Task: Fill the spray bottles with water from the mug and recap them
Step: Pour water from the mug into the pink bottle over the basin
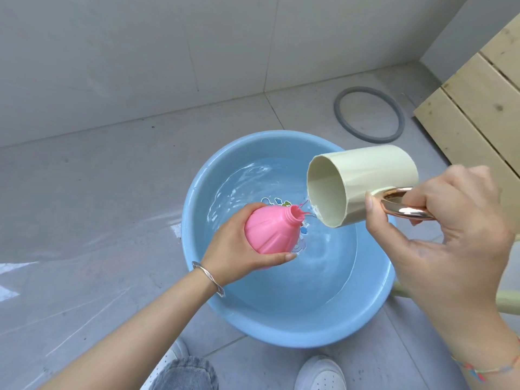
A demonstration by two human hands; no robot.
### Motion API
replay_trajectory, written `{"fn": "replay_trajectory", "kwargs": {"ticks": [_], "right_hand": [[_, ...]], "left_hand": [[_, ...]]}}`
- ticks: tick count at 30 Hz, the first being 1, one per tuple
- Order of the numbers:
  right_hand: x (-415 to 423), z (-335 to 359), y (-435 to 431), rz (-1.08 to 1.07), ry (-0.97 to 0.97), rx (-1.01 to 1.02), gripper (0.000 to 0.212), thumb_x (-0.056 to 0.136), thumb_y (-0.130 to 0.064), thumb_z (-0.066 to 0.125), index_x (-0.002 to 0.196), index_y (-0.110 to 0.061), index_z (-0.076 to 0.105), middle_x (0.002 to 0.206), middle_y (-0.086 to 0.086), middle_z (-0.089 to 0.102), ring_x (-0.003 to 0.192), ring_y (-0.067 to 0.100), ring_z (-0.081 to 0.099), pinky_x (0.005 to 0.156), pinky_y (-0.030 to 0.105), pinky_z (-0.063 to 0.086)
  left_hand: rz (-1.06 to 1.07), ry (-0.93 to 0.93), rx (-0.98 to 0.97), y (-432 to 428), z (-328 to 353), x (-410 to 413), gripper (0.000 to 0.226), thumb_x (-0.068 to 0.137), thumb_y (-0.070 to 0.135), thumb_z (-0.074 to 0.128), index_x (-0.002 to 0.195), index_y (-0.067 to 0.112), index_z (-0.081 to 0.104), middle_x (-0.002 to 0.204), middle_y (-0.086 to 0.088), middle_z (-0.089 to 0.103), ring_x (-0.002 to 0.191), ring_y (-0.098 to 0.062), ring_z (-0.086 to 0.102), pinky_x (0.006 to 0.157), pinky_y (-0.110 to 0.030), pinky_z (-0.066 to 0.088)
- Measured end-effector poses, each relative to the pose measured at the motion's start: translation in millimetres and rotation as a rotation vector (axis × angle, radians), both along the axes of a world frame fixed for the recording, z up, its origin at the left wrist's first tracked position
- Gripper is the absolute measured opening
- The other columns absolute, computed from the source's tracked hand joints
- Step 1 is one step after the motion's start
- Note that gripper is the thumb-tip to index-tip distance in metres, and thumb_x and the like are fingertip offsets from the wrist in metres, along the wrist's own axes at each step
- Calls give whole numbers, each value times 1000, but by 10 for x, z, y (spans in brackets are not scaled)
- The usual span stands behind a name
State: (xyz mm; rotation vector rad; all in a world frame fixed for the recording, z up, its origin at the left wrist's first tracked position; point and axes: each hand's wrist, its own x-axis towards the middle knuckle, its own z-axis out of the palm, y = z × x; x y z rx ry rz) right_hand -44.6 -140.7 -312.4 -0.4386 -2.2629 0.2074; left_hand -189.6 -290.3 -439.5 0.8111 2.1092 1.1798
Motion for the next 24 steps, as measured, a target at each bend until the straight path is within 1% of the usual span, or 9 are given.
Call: {"fn": "replay_trajectory", "kwargs": {"ticks": [4,8,10,12,15,18,20,22,24], "right_hand": [[-22,-3,-31,36,-7,71,31,84,-16,69,60,-4,53,59,7,43,73,16,29,69,33,26],[-46,-13,-53,74,-13,122,32,84,-15,69,58,-5,53,68,-5,34,76,11,26,78,25,27],[-56,-21,-57,93,-16,160,32,85,-15,69,58,-6,53,67,-6,34,71,16,28,82,23,27],[-64,-33,-61,117,-13,199,31,84,-14,69,59,-7,53,61,-1,42,70,20,33,84,21,26],[-72,-54,-62,151,-19,262,28,84,-12,69,63,-9,51,57,5,49,70,22,36,82,25,26],[-82,-72,-77,177,-48,331,29,83,-10,69,57,-5,55,56,7,52,69,23,37,74,32,28],[-89,-78,-91,194,-50,362,28,82,-9,69,58,-5,55,56,7,52,69,23,37,75,32,28],[-88,-85,-85,191,-40,337,27,83,-11,69,61,-8,53,57,5,50,69,22,37,79,30,26],[-66,-87,-38,154,-16,248,28,85,-14,68,65,-10,50,60,0,43,70,20,35,78,30,24]], "left_hand": [[-7,-2,-6,10,-12,14,81,47,60,88,116,44,50,106,26,60,96,8,57,80,-13,46],[-4,-2,2,11,-19,23,81,46,60,88,116,42,50,106,25,60,96,6,58,83,-18,49],[-2,-2,1,8,-18,24,82,43,66,83,115,45,49,106,26,60,96,6,58,84,-21,50],[2,-3,1,11,-16,23,83,41,69,80,115,47,48,106,27,59,97,6,58,85,-20,50],[8,-2,-4,14,-14,26,85,40,70,80,116,47,48,108,26,59,99,6,58,86,-19,49],[3,-6,-3,12,-13,34,84,44,61,88,117,46,48,108,25,59,99,8,57,83,-13,46],[0,-6,-2,14,-13,34,81,47,56,89,117,45,49,108,26,59,98,9,56,81,-12,46],[3,-14,0,13,-15,32,82,47,57,89,118,43,49,108,25,60,98,7,57,82,-13,47],[11,-30,7,9,-14,30,83,45,61,87,116,45,49,107,27,59,98,9,56,81,-11,46]]}}
